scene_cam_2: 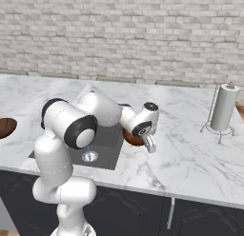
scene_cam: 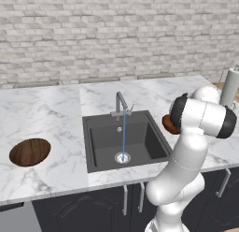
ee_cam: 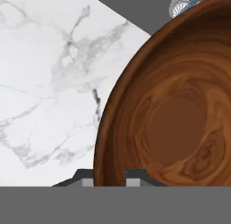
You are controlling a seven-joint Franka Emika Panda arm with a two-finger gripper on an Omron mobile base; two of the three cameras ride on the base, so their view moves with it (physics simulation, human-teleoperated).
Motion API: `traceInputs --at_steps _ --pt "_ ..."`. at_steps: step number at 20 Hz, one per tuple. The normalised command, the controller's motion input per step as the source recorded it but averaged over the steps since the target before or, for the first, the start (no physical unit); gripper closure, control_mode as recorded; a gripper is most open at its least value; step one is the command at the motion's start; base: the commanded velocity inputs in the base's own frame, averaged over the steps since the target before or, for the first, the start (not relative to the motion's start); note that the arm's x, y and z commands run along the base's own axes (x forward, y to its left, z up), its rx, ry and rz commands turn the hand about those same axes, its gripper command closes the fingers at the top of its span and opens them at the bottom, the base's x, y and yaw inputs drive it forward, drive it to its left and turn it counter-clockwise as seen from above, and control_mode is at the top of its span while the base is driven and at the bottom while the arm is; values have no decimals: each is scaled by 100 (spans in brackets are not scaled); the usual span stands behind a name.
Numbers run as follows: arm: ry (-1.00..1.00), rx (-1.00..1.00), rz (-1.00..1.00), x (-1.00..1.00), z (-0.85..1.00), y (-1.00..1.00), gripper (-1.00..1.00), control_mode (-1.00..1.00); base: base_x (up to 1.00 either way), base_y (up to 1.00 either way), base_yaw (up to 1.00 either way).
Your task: Rinse each bowl for a few seconds and place them down in the sink or on the counter.
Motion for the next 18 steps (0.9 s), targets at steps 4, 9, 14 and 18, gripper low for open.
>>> traceInputs --at_steps 4,9,14,18 --pt "2 16 0 0 -43 -14 100 -100 0 0 0" --pt "1 14 -2 0 -21 5 -100 -100 0 0 0" --pt "-2 14 -5 2 16 1 -100 -100 0 0 0" --pt "-3 12 -3 2 33 0 -100 -100 0 0 0"
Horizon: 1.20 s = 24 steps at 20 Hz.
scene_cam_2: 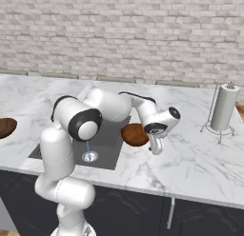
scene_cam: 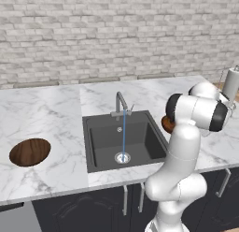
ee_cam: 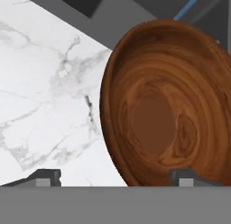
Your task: Rinse each bowl for a few seconds and place them down in the sink or on the counter.
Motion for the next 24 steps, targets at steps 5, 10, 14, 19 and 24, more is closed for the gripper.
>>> traceInputs --at_steps 5,10,14,19,24 --pt "-7 9 -2 0 47 0 -100 -100 0 0 0" --pt "-6 2 -3 0 61 8 -100 -100 0 0 0" --pt "-14 -7 -3 -28 54 25 -100 -100 0 0 0" --pt "-24 -16 -1 -76 43 39 -100 -100 0 0 0" --pt "-33 -21 0 -70 31 51 -100 -100 0 0 0"
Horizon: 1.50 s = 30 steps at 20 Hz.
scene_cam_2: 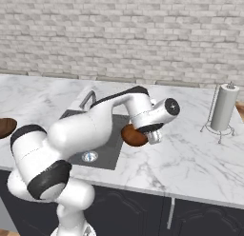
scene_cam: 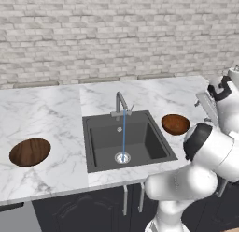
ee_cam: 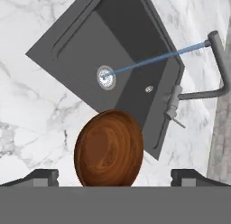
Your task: Rinse each bowl for a few seconds and place them down in the sink or on the counter.
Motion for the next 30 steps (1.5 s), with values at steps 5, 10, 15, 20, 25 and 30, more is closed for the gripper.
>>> traceInputs --at_steps 5,10,15,20,25,30 --pt "-21 -28 7 -14 73 61 -100 -100 0 0 0" --pt "0 -31 14 -4 93 56 -100 -100 0 0 0" --pt "7 -28 14 -19 87 35 -100 -100 0 0 0" --pt "26 -18 11 -19 51 25 -100 -100 0 0 0" --pt "32 -2 8 -9 17 22 -100 -100 0 0 0" --pt "23 -1 8 -17 1 45 -100 -100 0 0 0"
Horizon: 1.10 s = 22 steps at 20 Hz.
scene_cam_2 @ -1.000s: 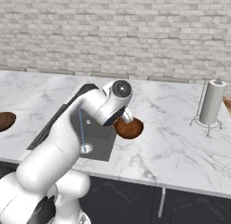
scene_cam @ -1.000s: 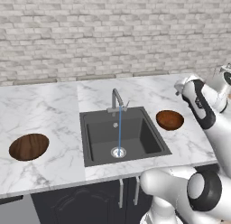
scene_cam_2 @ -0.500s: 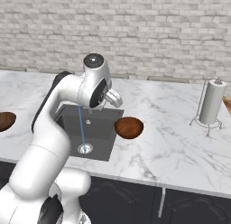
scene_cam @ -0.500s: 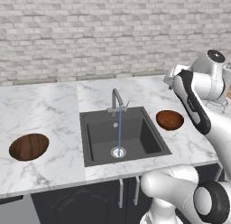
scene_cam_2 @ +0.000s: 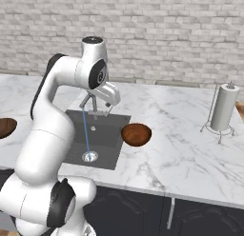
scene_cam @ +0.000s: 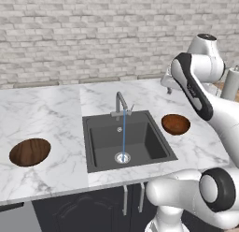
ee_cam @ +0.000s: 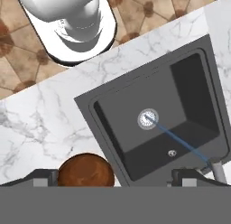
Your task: Rinse each bowl for a few seconds and place them down in the sink or on the counter.
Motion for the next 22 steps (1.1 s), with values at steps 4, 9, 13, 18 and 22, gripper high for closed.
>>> traceInputs --at_steps 4,9,13,18,22 --pt "5 -1 6 -21 0 61 -100 -100 0 0 0" --pt "1 0 3 -13 -9 55 -100 -100 0 0 0" --pt "0 0 0 -15 -15 54 -100 -100 0 0 0" --pt "0 0 0 -14 -17 50 -100 -100 0 0 0" --pt "2 0 2 -10 -20 48 -100 -100 0 0 0"
